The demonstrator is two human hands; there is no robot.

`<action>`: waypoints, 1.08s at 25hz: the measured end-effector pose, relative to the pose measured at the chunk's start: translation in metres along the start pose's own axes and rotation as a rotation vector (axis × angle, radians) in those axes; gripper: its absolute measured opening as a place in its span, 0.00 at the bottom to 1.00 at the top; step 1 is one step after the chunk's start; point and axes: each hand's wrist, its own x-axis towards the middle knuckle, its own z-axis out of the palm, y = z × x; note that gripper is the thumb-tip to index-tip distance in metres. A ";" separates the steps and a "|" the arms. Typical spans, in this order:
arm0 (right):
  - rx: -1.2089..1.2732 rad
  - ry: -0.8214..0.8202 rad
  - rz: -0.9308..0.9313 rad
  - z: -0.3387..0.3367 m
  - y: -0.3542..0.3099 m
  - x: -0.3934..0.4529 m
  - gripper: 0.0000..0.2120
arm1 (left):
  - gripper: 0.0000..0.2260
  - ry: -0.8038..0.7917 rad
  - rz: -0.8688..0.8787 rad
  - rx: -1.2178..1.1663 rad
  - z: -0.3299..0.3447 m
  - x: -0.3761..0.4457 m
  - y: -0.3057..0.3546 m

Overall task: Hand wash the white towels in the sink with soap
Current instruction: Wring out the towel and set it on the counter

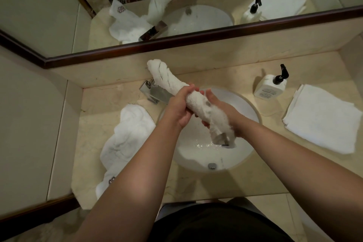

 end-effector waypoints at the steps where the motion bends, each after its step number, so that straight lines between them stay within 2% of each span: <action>1: -0.106 0.091 -0.052 0.002 0.001 0.001 0.42 | 0.10 0.027 -0.008 0.004 0.001 0.003 -0.001; 3: -0.262 0.204 -0.174 0.001 0.006 0.006 0.42 | 0.09 0.076 -0.019 -0.014 0.006 0.007 -0.003; 5: -0.378 0.269 -0.291 -0.002 0.010 0.010 0.34 | 0.09 0.126 -0.006 -0.002 0.013 0.007 -0.007; 7: -0.530 0.302 -0.343 -0.003 0.011 0.009 0.28 | 0.08 0.183 0.008 -0.008 0.018 0.006 -0.010; 10: -0.645 0.303 -0.370 -0.004 0.010 0.005 0.28 | 0.05 0.271 0.040 0.001 0.023 0.004 -0.012; 12: -0.592 0.228 -0.335 -0.004 0.005 0.000 0.30 | 0.04 0.295 0.076 0.034 0.024 0.001 -0.014; 14: -0.445 0.117 -0.228 -0.004 0.000 -0.005 0.21 | 0.04 0.272 0.107 0.074 0.020 -0.001 -0.012; 16: -0.305 0.069 -0.165 -0.008 -0.006 -0.010 0.14 | 0.03 0.110 0.107 -0.001 0.012 -0.004 -0.005; 19: -0.108 0.014 -0.036 -0.014 -0.018 -0.014 0.20 | 0.11 -0.190 0.130 -0.180 -0.001 -0.010 0.002; 21: 0.072 -0.109 0.141 -0.018 -0.027 -0.017 0.25 | 0.13 -0.250 0.210 -0.106 -0.004 -0.015 0.002; 23: 0.229 -0.308 0.264 -0.018 -0.031 -0.016 0.30 | 0.26 -0.271 0.250 -0.037 -0.001 -0.018 0.000; 25: 0.323 -0.427 0.327 -0.014 -0.029 -0.014 0.26 | 0.34 -0.283 0.206 -0.052 0.006 -0.021 0.004; 27: 0.308 -0.394 0.354 -0.008 -0.027 -0.013 0.25 | 0.27 -0.331 0.153 -0.124 0.012 -0.023 0.008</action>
